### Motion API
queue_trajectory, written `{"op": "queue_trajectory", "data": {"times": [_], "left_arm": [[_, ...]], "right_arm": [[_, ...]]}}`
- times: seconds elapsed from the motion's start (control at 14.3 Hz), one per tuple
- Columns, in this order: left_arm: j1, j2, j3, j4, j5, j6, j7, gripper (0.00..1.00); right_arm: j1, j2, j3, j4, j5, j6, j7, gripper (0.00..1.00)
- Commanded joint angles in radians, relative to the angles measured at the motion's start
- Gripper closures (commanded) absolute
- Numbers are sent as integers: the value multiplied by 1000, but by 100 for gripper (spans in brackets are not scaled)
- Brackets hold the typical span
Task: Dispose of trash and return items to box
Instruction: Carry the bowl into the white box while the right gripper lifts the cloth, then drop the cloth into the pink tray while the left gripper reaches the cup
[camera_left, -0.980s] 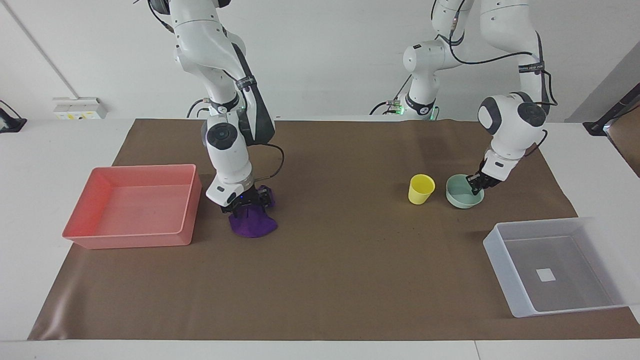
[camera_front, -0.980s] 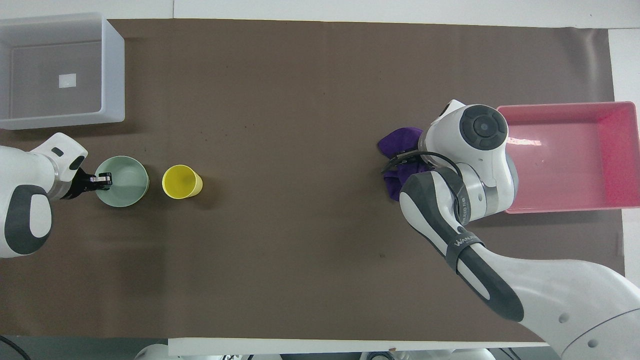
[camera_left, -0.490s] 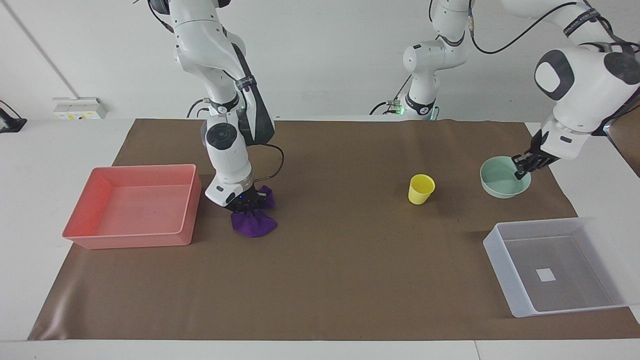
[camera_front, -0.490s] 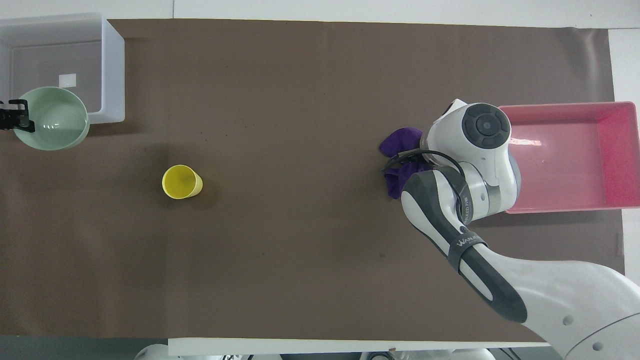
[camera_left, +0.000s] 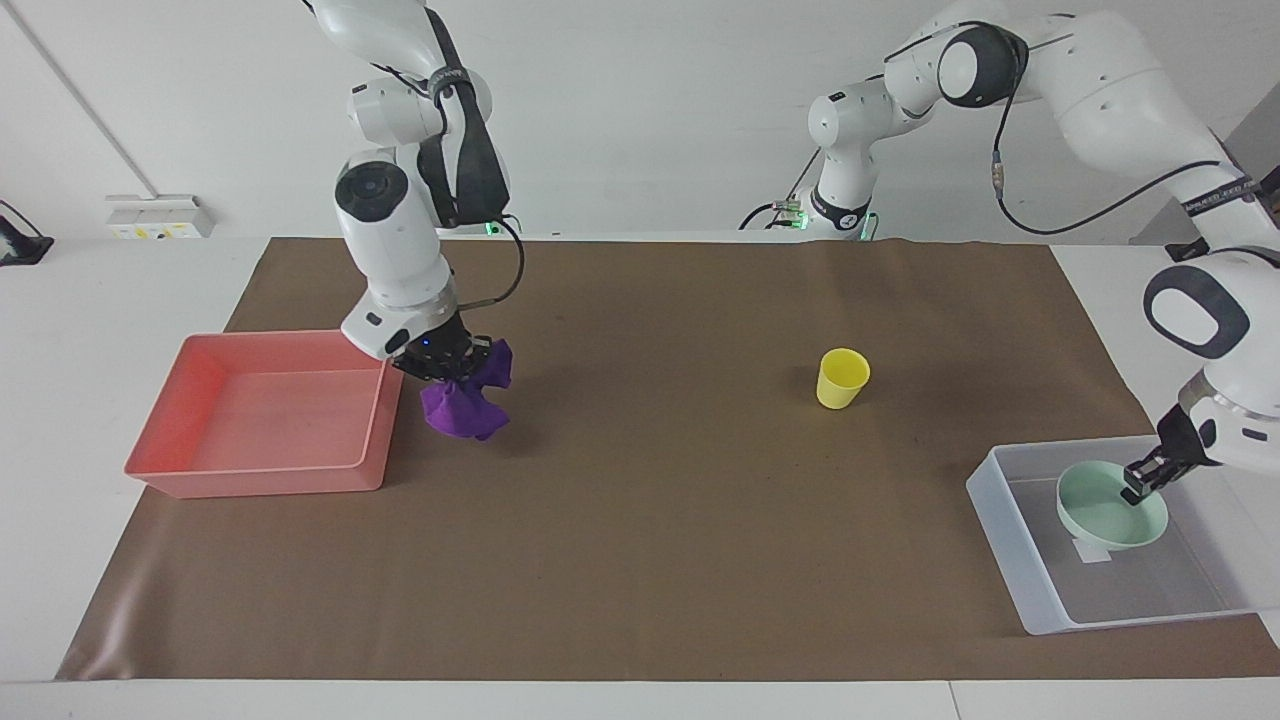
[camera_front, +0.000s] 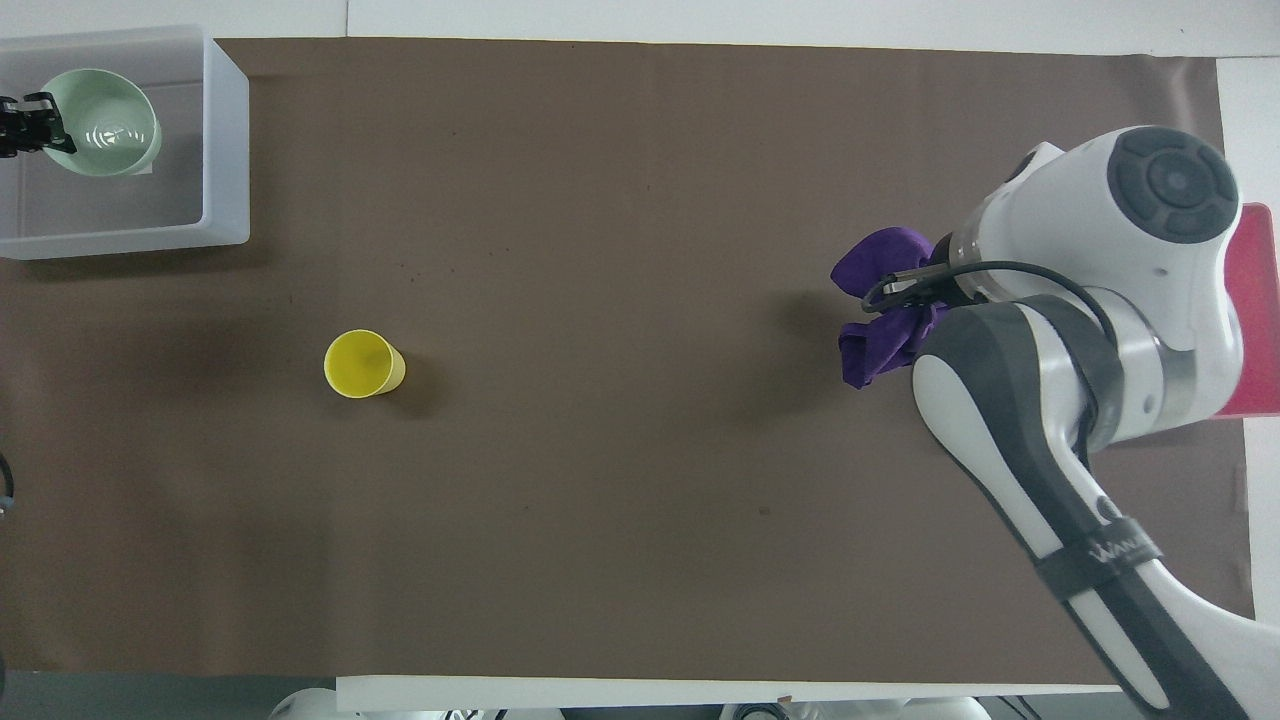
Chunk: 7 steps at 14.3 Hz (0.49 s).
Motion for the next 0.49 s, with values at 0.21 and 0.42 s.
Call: {"op": "queue_trajectory", "data": {"times": [0.21, 0.42], "left_arm": [[-7, 3, 5, -90, 26, 166, -8, 0], [-44, -47, 29, -38, 78, 45, -10, 0]], "right_arm": [[-235, -78, 3, -30, -12, -62, -342, 100], [-317, -65, 3, -49, -57, -11, -470, 100]]}}
